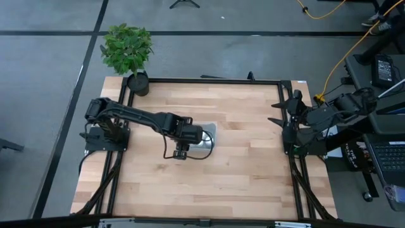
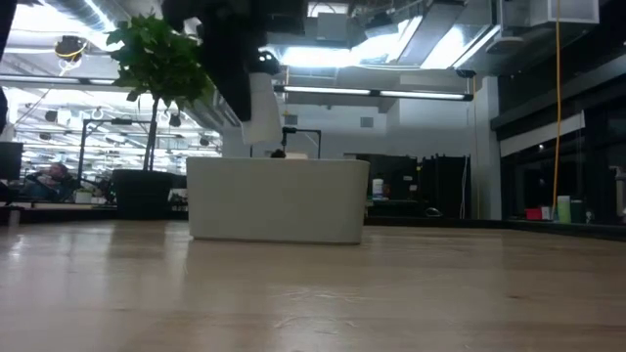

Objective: Pick and place pill bottles into a basket
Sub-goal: Put the white pill bottle into the white bin

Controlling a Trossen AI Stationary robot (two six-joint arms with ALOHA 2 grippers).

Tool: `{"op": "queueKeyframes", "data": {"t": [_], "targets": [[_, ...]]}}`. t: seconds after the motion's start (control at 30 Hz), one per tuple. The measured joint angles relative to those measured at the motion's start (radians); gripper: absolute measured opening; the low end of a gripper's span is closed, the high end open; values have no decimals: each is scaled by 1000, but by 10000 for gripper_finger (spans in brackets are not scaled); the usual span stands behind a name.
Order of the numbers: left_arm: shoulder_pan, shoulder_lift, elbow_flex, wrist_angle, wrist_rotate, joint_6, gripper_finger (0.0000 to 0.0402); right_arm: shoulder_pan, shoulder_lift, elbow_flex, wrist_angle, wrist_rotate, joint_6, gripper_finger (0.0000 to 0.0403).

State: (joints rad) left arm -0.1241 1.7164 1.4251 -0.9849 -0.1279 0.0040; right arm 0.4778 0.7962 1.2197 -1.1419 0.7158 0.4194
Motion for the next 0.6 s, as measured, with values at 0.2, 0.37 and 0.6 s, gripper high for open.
{"op": "queueKeyframes", "data": {"t": [0.2,0.37,0.6], "targets": [[35,5,-40,48,29,21,160,0,13,-1,0,-1,-5,261],[61,5,-83,69,69,34,160,0,15,-1,0,-1,-5,261],[91,5,-126,140,102,45,160,0,15,-1,0,-1,-5,261]]}}
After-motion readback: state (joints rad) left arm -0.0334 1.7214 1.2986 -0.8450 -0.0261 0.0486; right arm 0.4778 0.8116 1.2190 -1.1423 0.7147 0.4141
